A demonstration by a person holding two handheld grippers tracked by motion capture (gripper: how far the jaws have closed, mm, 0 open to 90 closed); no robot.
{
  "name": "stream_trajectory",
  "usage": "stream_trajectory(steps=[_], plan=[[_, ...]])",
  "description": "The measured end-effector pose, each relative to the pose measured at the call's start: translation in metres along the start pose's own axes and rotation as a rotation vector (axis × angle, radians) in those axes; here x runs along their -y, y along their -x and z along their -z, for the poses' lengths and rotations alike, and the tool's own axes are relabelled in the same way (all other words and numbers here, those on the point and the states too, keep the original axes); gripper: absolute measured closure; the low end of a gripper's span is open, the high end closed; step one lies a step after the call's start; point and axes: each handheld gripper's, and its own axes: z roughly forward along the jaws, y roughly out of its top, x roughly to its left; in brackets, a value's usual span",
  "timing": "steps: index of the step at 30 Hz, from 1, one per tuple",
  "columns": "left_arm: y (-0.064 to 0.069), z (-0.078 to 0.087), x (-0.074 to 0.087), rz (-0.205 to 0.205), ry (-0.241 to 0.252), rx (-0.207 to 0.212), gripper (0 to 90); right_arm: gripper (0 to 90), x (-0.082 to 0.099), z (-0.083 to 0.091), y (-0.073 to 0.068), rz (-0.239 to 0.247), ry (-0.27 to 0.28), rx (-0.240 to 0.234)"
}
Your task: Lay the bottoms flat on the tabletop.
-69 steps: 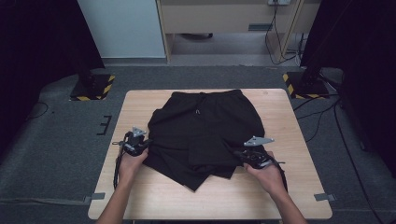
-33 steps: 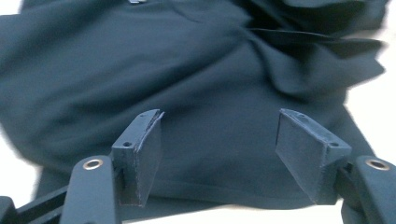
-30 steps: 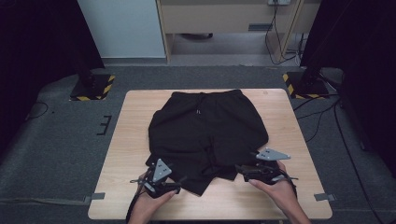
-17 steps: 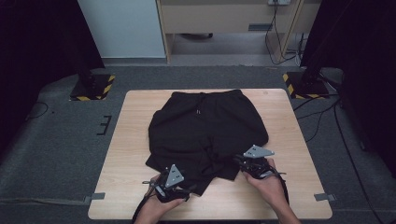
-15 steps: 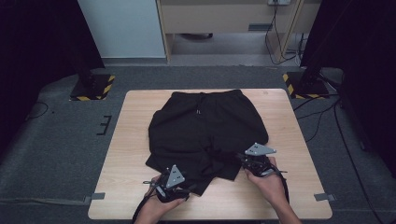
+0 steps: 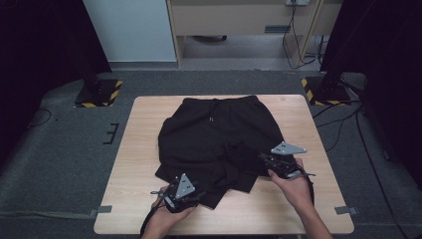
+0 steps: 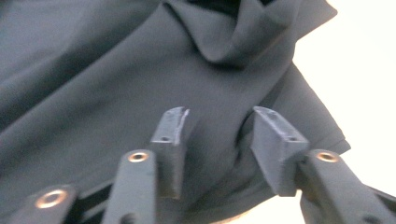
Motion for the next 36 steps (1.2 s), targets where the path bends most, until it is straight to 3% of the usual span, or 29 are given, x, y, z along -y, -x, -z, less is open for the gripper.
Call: stream_trajectory(steps=[3, 6, 8, 12, 15, 16, 17, 19, 28, 31, 34, 36], plan=[[0.0, 0.001, 0.002, -0.001, -0.006, -0.013, 45.1, 89.5, -0.001, 0.005, 0.01, -0.027, 0.013, 0.022], [-0.002, -0.001, 0.004, -0.003, -0.029, -0.023, 45.3, 89.5, -0.002, 0.008, 0.016, -0.034, 0.01, 0.036], [-0.004, -0.001, 0.003, -0.001, -0.034, -0.016, 51.2, 89.5, -0.003, 0.012, 0.024, -0.04, 0.002, 0.059], [-0.006, -0.003, 0.004, 0.003, -0.051, 0.014, 57.0, 89.4, -0.002, 0.014, 0.031, -0.06, -0.018, 0.051], [-0.006, -0.005, 0.004, -0.002, -0.076, 0.019, 66.2, 89.4, -0.001, 0.014, 0.031, -0.061, -0.015, 0.045], [-0.006, -0.005, 0.003, -0.007, -0.08, 0.016, 70.8, 89.4, -0.001, 0.014, 0.03, -0.057, -0.015, 0.042], [-0.006, -0.006, 0.002, -0.017, -0.086, 0.009, 80.8, 89.4, -0.001, 0.014, 0.029, -0.055, -0.012, 0.044], [-0.006, -0.007, 0.001, -0.02, -0.092, 0.009, 87.9, 89.4, -0.001, 0.013, 0.029, -0.055, -0.013, 0.044], [-0.009, 0.007, 0.0, -0.005, -0.064, 0.01, 89.8, 89.4, 0.008, 0.012, 0.03, -0.061, -0.03, 0.039], [-0.014, 0.025, 0.0, -0.013, -0.049, -0.03, 89.9, 89.4, 0.019, 0.015, 0.029, -0.059, -0.04, 0.03], [-0.018, 0.032, 0.003, -0.016, -0.052, -0.055, 89.9, 89.5, 0.027, 0.017, 0.029, -0.058, -0.051, 0.03], [-0.025, 0.038, 0.005, 0.006, -0.041, -0.068, 89.9, 89.4, 0.035, 0.019, 0.031, -0.063, -0.062, 0.026]])
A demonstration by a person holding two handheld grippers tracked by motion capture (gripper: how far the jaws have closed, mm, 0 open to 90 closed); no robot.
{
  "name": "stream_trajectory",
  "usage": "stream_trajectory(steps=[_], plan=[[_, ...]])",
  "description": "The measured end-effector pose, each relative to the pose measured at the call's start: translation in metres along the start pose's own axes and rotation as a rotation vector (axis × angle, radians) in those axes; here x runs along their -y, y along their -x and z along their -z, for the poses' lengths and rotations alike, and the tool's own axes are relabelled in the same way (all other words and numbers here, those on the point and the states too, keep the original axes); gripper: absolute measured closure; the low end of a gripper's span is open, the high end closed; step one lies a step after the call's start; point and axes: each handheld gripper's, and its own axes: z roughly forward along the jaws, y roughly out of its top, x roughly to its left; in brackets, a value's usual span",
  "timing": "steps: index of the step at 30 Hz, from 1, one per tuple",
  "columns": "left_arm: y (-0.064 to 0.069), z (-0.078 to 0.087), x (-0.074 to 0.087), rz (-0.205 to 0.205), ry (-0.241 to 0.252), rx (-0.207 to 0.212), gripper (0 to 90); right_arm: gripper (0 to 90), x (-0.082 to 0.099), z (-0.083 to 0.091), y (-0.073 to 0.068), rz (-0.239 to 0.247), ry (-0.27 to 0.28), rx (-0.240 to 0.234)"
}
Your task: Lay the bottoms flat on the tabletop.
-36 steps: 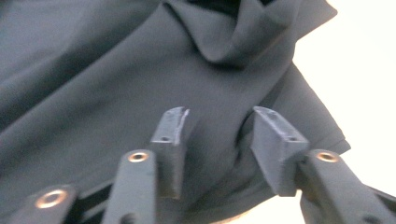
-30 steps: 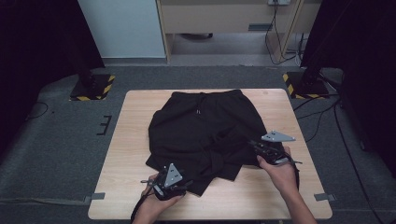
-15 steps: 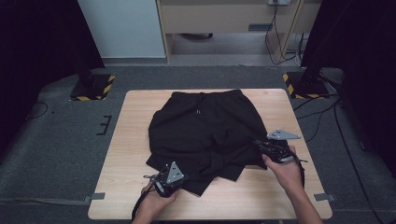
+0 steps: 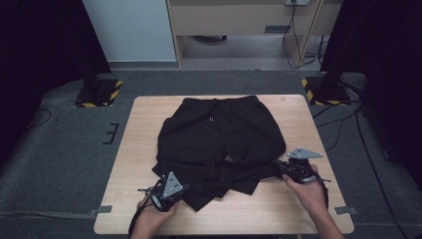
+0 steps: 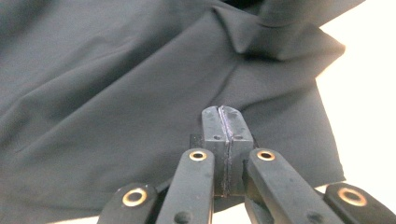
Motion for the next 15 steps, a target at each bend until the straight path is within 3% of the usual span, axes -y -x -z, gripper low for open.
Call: stream_trajectory(steps=[5, 15], plan=[[-0.019, 0.006, 0.006, 0.054, 0.018, -0.042, 89.9, 89.4, 0.015, 0.009, 0.011, -0.005, -0.026, 0.004], [-0.039, 0.013, 0.012, 0.112, 0.039, -0.099, 90.0, 89.4, 0.02, 0.035, 0.032, -0.018, -0.024, 0.036]])
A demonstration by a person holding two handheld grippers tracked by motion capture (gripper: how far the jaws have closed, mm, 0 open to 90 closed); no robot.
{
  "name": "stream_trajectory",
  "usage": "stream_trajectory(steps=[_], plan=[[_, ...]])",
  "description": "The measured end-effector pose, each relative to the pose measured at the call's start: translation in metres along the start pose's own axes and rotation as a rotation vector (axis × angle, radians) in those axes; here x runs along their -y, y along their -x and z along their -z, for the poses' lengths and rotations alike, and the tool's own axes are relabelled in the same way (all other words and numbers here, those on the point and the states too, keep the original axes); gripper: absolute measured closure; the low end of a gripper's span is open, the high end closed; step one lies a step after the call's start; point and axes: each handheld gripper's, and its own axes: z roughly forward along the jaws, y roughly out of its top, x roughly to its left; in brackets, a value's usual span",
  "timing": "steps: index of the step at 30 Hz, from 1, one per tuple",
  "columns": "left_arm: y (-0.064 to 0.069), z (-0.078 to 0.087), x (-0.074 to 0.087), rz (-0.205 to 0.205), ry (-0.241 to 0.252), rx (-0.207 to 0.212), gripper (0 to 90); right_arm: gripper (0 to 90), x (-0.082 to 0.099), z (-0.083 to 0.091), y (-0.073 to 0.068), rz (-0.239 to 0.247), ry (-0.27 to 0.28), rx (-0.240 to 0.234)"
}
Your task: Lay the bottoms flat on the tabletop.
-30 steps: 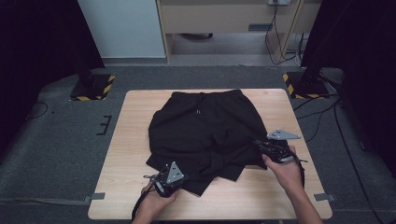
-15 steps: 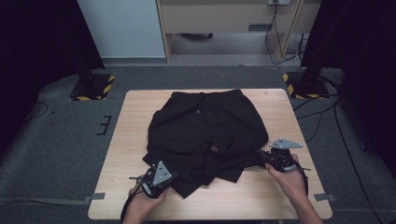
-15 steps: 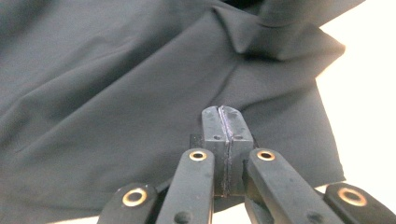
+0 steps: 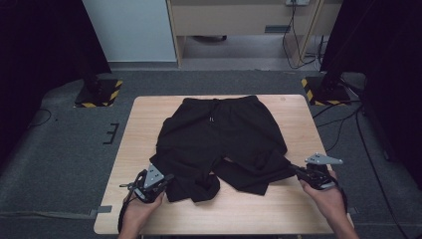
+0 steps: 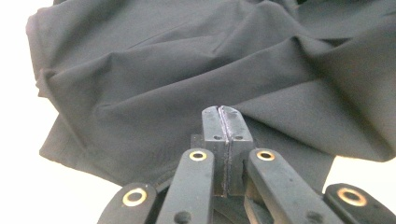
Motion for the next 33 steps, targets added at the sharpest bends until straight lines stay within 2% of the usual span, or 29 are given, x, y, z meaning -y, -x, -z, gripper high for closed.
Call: stream_trajectory(steps=[3, 4, 9, 11, 15, 16, 19, 20, 23, 24, 25, 29, 30, 32, 33], plan=[[-0.004, 0.0, 0.0, 0.006, 0.0, -0.018, 90.0, 89.4, -0.003, 0.009, 0.007, 0.002, -0.002, 0.019], [-0.007, -0.002, 0.001, 0.02, 0.002, -0.022, 90.0, 89.4, -0.006, 0.015, 0.012, 0.001, 0.001, 0.03], [-0.015, -0.004, 0.006, 0.043, -0.014, -0.036, 90.0, 89.4, -0.008, 0.023, 0.017, -0.009, 0.015, 0.039], [-0.02, -0.002, 0.009, 0.062, -0.014, -0.041, 90.0, 89.4, -0.004, 0.028, 0.012, 0.001, 0.03, 0.028], [-0.022, 0.002, 0.014, 0.08, -0.017, -0.05, 90.0, 89.4, 0.005, 0.03, 0.01, 0.008, 0.024, 0.027], [-0.024, 0.003, 0.015, 0.084, -0.025, -0.062, 90.0, 89.4, 0.013, 0.03, 0.014, 0.003, 0.013, 0.029], [-0.026, 0.003, 0.017, 0.087, -0.03, -0.076, 90.0, 89.3, 0.018, 0.03, 0.019, -0.017, 0.009, 0.033], [-0.027, 0.002, 0.018, 0.096, -0.032, -0.084, 90.0, 89.2, 0.021, 0.027, 0.024, -0.043, 0.013, 0.035], [-0.03, -0.001, 0.019, 0.104, -0.04, -0.087, 90.0, 89.1, 0.02, 0.023, 0.026, -0.058, 0.016, 0.031], [-0.03, -0.003, 0.019, 0.111, -0.039, -0.089, 90.0, 89.0, 0.017, 0.014, 0.025, -0.068, 0.018, 0.016], [-0.032, -0.004, 0.02, 0.118, -0.041, -0.091, 90.0, 89.0, 0.017, 0.014, 0.025, -0.068, 0.018, 0.016], [-0.036, -0.004, 0.023, 0.141, -0.047, -0.103, 90.0, 88.8, 0.006, -0.009, 0.019, -0.072, 0.011, -0.004], [-0.037, -0.005, 0.025, 0.145, -0.052, -0.1, 89.9, 88.3, -0.001, -0.02, 0.015, -0.067, 0.005, -0.016], [-0.037, -0.006, 0.028, 0.139, -0.067, -0.096, 89.9, 87.9, -0.004, -0.024, 0.013, -0.071, 0.003, -0.019], [-0.037, -0.007, 0.029, 0.139, -0.07, -0.089, 89.7, 86.3, -0.012, -0.037, 0.006, -0.057, -0.008, -0.027]])
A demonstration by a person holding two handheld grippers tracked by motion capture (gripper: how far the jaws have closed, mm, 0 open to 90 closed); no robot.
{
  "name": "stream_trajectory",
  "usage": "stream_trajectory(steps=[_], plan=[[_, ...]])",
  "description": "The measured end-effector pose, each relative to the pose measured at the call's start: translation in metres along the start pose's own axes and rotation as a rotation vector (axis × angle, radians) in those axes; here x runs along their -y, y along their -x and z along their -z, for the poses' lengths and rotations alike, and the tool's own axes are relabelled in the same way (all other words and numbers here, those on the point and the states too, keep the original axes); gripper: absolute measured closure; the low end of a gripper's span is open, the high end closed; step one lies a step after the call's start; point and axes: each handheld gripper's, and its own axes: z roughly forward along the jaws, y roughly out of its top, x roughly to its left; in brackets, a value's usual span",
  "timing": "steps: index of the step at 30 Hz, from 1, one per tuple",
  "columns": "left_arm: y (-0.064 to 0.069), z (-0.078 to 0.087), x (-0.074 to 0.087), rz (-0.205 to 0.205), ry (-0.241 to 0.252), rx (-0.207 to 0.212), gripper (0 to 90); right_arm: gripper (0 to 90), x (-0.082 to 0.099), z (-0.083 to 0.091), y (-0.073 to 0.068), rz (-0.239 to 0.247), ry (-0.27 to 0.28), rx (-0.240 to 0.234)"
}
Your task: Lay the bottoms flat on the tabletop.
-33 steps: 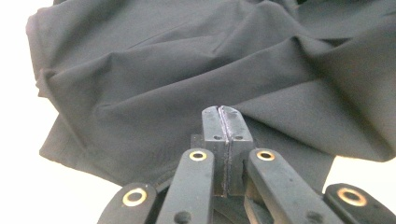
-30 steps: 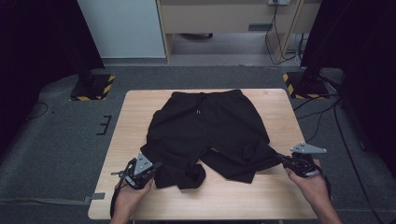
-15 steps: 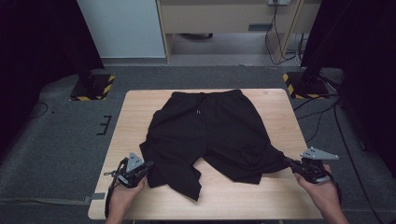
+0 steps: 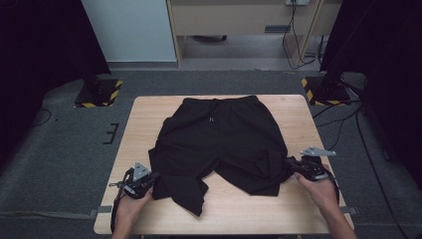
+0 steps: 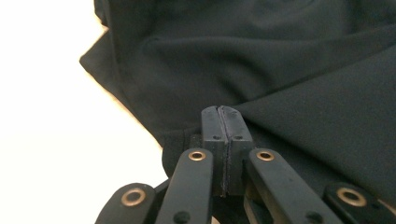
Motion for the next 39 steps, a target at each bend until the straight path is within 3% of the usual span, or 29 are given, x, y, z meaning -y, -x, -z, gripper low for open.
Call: stream_trajectory(steps=[5, 7, 8, 9, 10, 12, 14, 15, 17, 20, 22, 27, 29, 31, 32, 35, 37, 39], plan=[[0.005, -0.004, 0.0, -0.017, -0.001, 0.011, 87.1, 85.3, -0.011, -0.019, -0.007, 0.019, -0.025, 0.003], [0.008, -0.002, -0.001, -0.022, 0.015, 0.007, 77.2, 77.8, -0.02, -0.024, -0.013, 0.013, -0.018, 0.002], [0.01, 0.0, -0.001, -0.026, 0.027, 0.004, 77.2, 77.8, -0.02, -0.024, -0.013, 0.013, -0.018, 0.002], [0.014, 0.002, -0.003, -0.021, 0.05, 0.002, 66.8, 70.1, -0.023, -0.018, -0.017, 0.007, 0.012, -0.003], [0.014, 0.002, -0.003, -0.021, 0.05, 0.002, 61.6, 70.1, -0.023, -0.018, -0.017, 0.007, 0.012, -0.003], [0.025, 0.005, -0.009, -0.05, 0.081, 0.016, 56.8, 58.5, -0.024, -0.001, -0.023, 0.019, 0.054, -0.015], [0.028, 0.006, -0.011, -0.055, 0.086, 0.017, 51.7, 56.2, -0.023, 0.005, -0.026, 0.027, 0.063, -0.018], [0.037, 0.007, -0.015, -0.067, 0.103, 0.035, 48.6, 51.7, -0.021, 0.017, -0.033, 0.034, 0.09, -0.02], [0.043, 0.008, -0.017, -0.071, 0.112, 0.045, 47.1, 49.4, -0.019, 0.02, -0.036, 0.032, 0.099, -0.025], [0.059, 0.01, -0.023, -0.081, 0.146, 0.083, 42.7, 37.7, -0.013, 0.029, -0.049, 0.043, 0.115, -0.043], [0.065, 0.01, -0.024, -0.072, 0.154, 0.108, 37.5, 35.0, -0.005, 0.028, -0.062, 0.054, 0.118, -0.052], [0.082, 0.003, -0.025, -0.091, 0.135, 0.16, 34.5, 39.0, 0.004, 0.019, -0.088, 0.114, 0.124, -0.077], [0.089, 0.0, -0.026, -0.114, 0.131, 0.168, 32.0, 49.2, 0.004, 0.015, -0.095, 0.126, 0.14, -0.092], [0.09, -0.001, -0.026, -0.12, 0.131, 0.173, 31.1, 53.0, 0.004, 0.015, -0.097, 0.122, 0.141, -0.102], [0.092, -0.005, -0.026, -0.125, 0.115, 0.185, 28.3, 59.2, 0.006, 0.011, -0.104, 0.146, 0.13, -0.127], [0.094, -0.012, -0.023, -0.13, 0.082, 0.196, 25.8, 63.3, 0.011, 0.003, -0.112, 0.166, 0.095, -0.15], [0.096, -0.016, -0.022, -0.143, 0.073, 0.194, 23.3, 63.8, 0.018, -0.012, -0.124, 0.196, 0.041, -0.155], [0.098, -0.019, -0.022, -0.151, 0.07, 0.197, 21.9, 62.7, 0.02, -0.016, -0.127, 0.201, 0.028, -0.157]])
